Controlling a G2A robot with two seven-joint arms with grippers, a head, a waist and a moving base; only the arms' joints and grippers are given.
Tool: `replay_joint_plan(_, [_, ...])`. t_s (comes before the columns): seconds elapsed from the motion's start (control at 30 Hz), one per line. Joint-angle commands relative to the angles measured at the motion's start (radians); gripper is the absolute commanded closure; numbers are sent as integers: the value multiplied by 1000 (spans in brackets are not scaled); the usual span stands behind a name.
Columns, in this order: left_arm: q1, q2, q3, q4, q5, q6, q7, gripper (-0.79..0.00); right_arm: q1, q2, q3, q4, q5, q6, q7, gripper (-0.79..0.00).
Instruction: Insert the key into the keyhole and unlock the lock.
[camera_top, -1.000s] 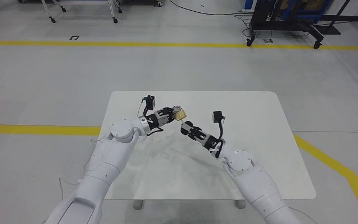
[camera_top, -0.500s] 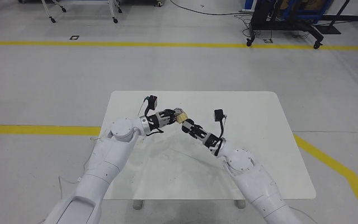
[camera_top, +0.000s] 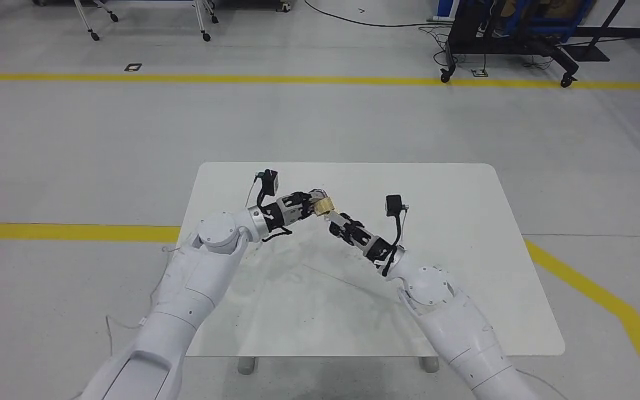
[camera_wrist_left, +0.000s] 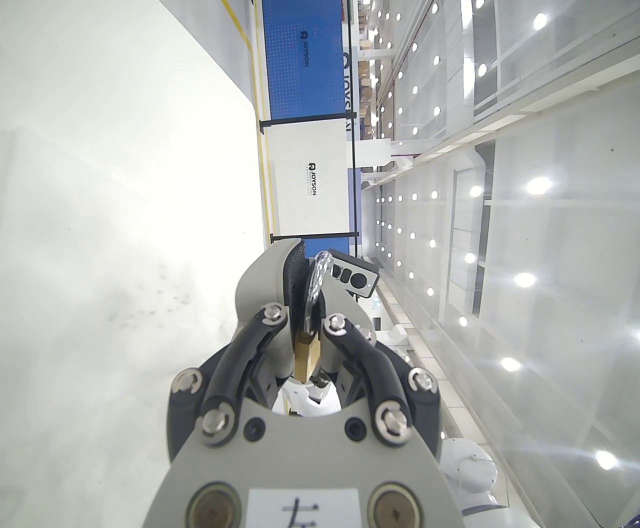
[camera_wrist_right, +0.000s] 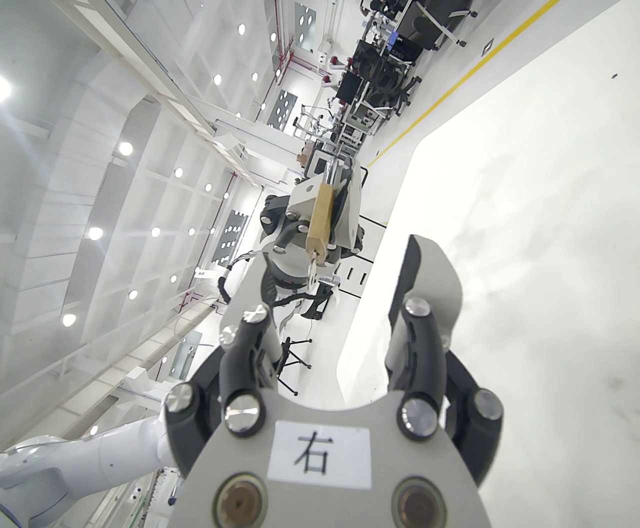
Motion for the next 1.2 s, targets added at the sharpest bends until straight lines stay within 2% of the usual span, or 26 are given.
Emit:
replay_joint_plan(0.0, [2,0,-3,-2,-4,-3,5,0,0,0,0,0,0,0,0,-785])
replay_joint_plan(0.13, [7,1,-9,-14,-3,-30,17,0,0,0,0,0,0,0,0,-785])
replay_joint_plan(0.3, [11,2,-17,-44,14,-120,42,0,-2,0,-1,-3,7,-1,1,-785])
replay_joint_plan(0.5, [20,-1,-25,-51,-25,-181,36,0,-6,5,36,14,335,-71,258,-785])
replay_joint_plan(0.53, [21,-1,-25,-52,-28,-184,35,0,-2,6,40,22,365,-78,291,-767])
replay_joint_plan(0.57, [22,-1,-25,-52,-32,-185,31,0,1,7,44,30,390,-84,313,-631])
replay_joint_plan(0.6, [22,-1,-24,-52,-33,-182,26,0,3,7,46,37,404,-92,323,-446])
replay_joint_plan(0.63, [23,-2,-23,-53,-36,-183,23,0,5,7,46,42,411,-97,328,-379])
replay_joint_plan(0.87, [22,-3,-22,-51,-42,-189,14,0,39,-1,20,76,509,-58,404,-262])
replay_joint_plan(1.0, [20,-3,-22,-49,-39,-191,10,0,63,-6,11,115,543,-53,414,-256])
replay_joint_plan(1.17, [19,-3,-20,-48,-36,-188,6,0,76,-8,11,140,575,-54,442,-212])
